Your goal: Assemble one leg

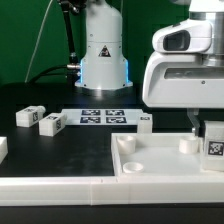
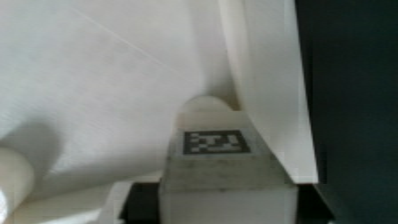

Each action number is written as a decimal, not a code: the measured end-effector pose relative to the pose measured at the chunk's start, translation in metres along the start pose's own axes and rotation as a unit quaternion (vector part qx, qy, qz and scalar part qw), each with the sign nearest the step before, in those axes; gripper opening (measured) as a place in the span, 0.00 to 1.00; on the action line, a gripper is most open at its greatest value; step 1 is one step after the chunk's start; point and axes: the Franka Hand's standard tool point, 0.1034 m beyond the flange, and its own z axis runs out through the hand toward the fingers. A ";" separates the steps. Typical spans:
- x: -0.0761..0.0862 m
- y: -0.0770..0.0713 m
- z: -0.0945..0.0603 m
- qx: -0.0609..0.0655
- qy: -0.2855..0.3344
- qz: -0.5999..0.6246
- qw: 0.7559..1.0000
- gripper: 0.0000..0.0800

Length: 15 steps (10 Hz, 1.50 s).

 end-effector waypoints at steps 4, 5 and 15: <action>0.000 0.001 0.001 0.024 0.008 0.264 0.964 0.36; 0.000 0.001 0.001 0.027 0.008 0.309 0.951 0.36; 0.001 0.000 0.000 0.045 -0.006 0.681 0.731 0.36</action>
Offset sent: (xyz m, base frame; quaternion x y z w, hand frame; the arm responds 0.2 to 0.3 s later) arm -0.0072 -0.0034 -0.0027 0.0004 0.0234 0.3114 0.9500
